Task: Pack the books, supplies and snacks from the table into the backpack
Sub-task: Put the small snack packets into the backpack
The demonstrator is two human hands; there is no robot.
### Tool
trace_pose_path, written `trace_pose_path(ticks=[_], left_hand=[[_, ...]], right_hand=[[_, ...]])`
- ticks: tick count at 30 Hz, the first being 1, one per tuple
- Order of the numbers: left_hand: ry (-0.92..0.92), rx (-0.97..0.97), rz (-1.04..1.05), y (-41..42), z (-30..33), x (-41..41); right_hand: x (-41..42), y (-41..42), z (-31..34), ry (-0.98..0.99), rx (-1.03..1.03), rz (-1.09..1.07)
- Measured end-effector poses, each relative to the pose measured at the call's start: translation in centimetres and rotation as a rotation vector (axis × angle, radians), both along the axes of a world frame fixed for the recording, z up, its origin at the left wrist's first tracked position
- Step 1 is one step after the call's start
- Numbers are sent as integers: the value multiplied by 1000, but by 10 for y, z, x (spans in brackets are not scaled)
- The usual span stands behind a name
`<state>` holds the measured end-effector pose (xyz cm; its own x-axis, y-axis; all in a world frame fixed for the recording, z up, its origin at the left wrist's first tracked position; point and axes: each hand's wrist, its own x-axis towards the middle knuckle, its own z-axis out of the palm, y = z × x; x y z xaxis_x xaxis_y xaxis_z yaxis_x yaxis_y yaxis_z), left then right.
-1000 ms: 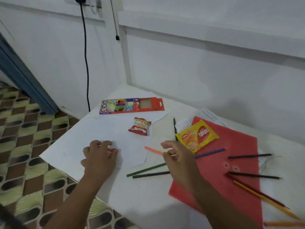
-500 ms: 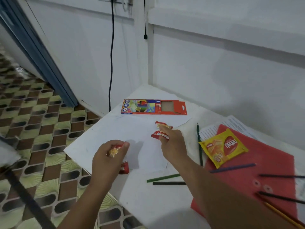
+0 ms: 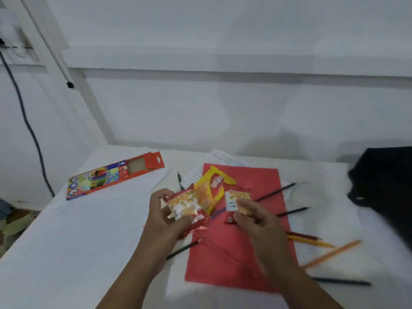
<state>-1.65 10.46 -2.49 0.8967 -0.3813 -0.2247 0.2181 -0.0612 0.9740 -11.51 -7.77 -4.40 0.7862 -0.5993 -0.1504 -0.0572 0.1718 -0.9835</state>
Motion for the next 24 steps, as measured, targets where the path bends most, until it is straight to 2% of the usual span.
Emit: trace_pose_path(ticks=[3, 9, 16, 20, 22, 24], left_hand=[[-19, -115, -109, -61, 9, -17], [-80, -191, -394, -192, 30, -70], [-271, -149, -605, -341, 51, -156], [-583, -39, -597, -418, 51, -195], [-748, 27, -546, -451, 49, -206], [-836, 63, -514, -477, 47, -213]], right_hand=[[-39, -41, 10, -34, -36, -144], [-136, -114, 41, -97, -179, -328], [-254, -204, 67, -128, -428, -563], [-308, -250, 72, -104, -527, -607], [-330, -273, 70, -48, -518, -615], [-347, -291, 67, 12, -457, -602]])
